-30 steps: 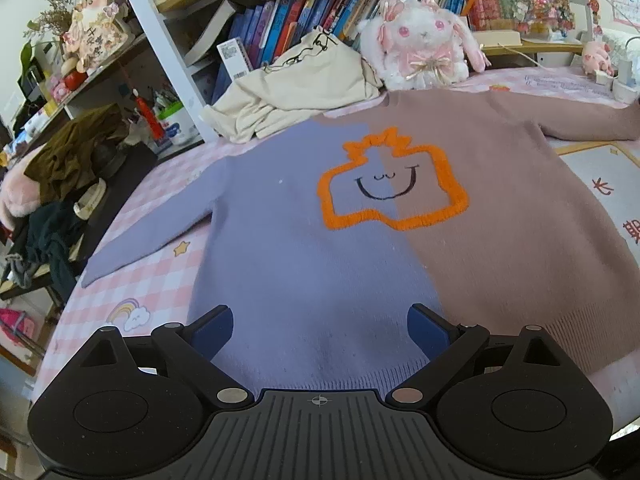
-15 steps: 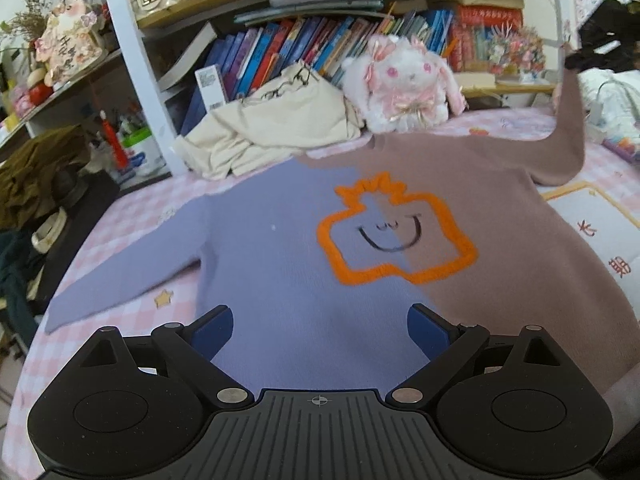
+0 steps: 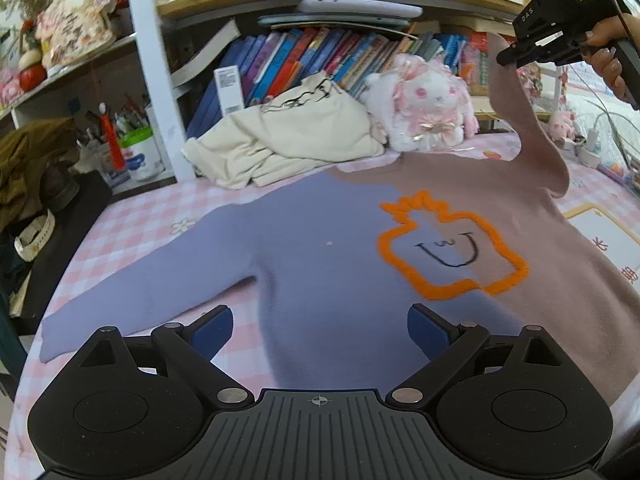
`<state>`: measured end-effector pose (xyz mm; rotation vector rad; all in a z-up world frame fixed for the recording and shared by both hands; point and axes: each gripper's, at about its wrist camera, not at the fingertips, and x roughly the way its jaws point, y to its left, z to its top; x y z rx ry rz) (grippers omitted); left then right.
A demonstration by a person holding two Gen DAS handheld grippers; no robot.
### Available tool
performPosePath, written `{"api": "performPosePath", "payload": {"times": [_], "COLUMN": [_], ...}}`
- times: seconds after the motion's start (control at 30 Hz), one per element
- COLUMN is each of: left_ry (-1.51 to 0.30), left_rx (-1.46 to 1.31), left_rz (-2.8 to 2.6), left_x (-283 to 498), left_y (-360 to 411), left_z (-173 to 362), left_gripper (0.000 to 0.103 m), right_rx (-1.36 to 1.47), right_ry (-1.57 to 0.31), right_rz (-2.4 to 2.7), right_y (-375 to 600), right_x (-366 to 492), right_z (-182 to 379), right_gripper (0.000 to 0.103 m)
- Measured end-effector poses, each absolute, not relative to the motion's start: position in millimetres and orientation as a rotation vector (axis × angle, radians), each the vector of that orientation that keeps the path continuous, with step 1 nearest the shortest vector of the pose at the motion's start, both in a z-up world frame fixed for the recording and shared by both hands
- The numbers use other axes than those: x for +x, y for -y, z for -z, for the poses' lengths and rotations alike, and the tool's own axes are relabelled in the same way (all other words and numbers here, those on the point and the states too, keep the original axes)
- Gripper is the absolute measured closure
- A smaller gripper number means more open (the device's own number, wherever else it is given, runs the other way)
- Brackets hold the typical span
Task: Fold clothes
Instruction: 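Lift the mauve sleeve with the right gripper and carry it across the sweater body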
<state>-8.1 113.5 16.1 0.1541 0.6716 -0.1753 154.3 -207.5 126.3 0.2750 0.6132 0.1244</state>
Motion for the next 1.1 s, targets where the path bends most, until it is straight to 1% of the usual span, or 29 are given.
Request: {"api": "performPosePath", "payload": {"times": [0.1, 0.37, 0.7, 0.93, 1.1], "left_ry": [-0.683, -0.671, -0.691, -0.713, -0.717], "left_rx": [0.123, 0.17, 0.147, 0.113, 0.09], "left_rz": [0.181, 0.204, 0.163, 0.121, 0.107], "left_x": [-6, -11, -12, -13, -12], "left_y": [-129, -146, -170, -185, -190], "left_z": [-14, -11, -6, -2, -1], "left_gripper": [0.007, 0.007, 0.007, 0.007, 0.007], "right_rx": [0.264, 0.249, 0.258, 0.229, 0.265], "right_ry": [-0.624, -0.654, -0.763, -0.829, -0.88], "right_rz": [-0.13, -0.128, -0.172, -0.24, -0.32], "right_y": [184, 131, 73, 43, 37], "right_x": [157, 168, 183, 181, 174], "right_z": [-125, -113, -74, -54, -45], "right_gripper": [0.093, 0.093, 0.093, 0.093, 0.093]}}
